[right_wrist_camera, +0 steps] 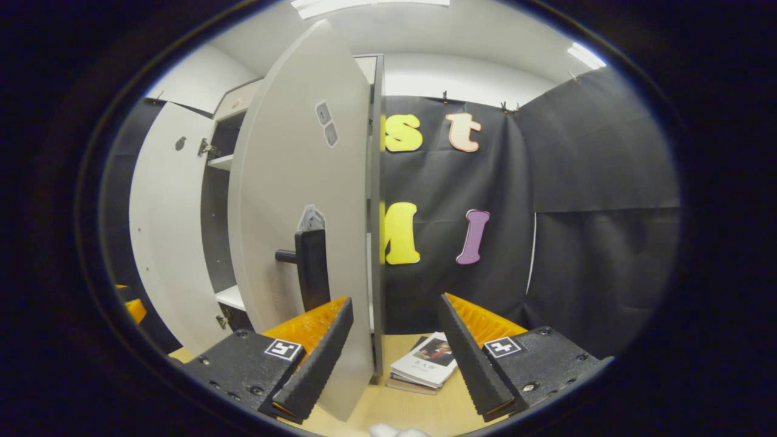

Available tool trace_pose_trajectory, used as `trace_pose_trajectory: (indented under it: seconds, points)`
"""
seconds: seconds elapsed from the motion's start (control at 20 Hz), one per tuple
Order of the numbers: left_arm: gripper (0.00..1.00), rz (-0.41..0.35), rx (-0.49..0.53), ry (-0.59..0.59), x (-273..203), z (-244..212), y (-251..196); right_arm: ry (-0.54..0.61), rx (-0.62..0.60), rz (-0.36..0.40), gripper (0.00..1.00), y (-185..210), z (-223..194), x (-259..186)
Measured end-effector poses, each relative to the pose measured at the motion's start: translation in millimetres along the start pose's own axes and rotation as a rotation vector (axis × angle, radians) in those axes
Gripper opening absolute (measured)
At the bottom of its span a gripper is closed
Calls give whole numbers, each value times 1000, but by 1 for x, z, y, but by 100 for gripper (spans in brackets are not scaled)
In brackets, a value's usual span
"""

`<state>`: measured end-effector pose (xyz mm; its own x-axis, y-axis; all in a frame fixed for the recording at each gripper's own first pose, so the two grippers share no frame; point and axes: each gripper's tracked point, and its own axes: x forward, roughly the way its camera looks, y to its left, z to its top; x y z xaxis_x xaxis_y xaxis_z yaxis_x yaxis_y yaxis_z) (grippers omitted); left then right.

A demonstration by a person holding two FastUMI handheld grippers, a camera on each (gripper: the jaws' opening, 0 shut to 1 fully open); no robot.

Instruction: Grasp the bottle in the cabinet with the left hand and place it on the coaster, then close the right door with the right hand and the left door with the left hand.

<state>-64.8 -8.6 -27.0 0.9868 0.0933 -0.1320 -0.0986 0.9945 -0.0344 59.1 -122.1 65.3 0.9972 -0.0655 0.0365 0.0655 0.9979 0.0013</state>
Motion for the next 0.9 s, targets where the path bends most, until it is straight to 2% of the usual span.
trace_pose_trajectory:
  seconds: [0.1, 0.15, 0.2, 0.3, 0.35, 0.45, 0.5, 0.65, 0.75, 0.8, 0.9]
  points:
    - [97, 1, 1, -2, -1, 0, 5, 3, -1, 23, 94, 15, -1, 2]
    - [97, 4, 4, -2, 0, 0, 7, 7, -5, 35, 94, 23, -1, 4]
    - [97, 5, 5, -2, 0, 0, 9, 9, -8, 49, 90, 31, -1, 7]
    - [97, 5, 8, 1, -2, -2, 13, 9, -14, 72, 94, 44, -1, 11]
    - [97, 5, 11, 3, -1, -2, 14, 9, -14, 83, 91, 50, -1, 13]
    - [97, 6, 13, 6, -1, -3, 16, 16, -17, 113, 91, 65, -4, 17]
    - [97, 6, 12, 5, -1, -3, 17, 25, -23, 135, 95, 73, -8, 19]
    - [97, 6, 11, 3, -2, -3, 19, 73, -34, 240, 95, 104, -22, 18]
    - [97, 5, 10, 2, -2, -2, 21, 75, -39, 255, 92, 110, -23, 12]
    - [97, 5, 11, 2, -2, -2, 22, 73, -48, 254, 95, 111, -25, 9]
    - [97, 5, 12, 2, -2, -3, 26, 70, -55, 256, 92, 112, -24, 2]
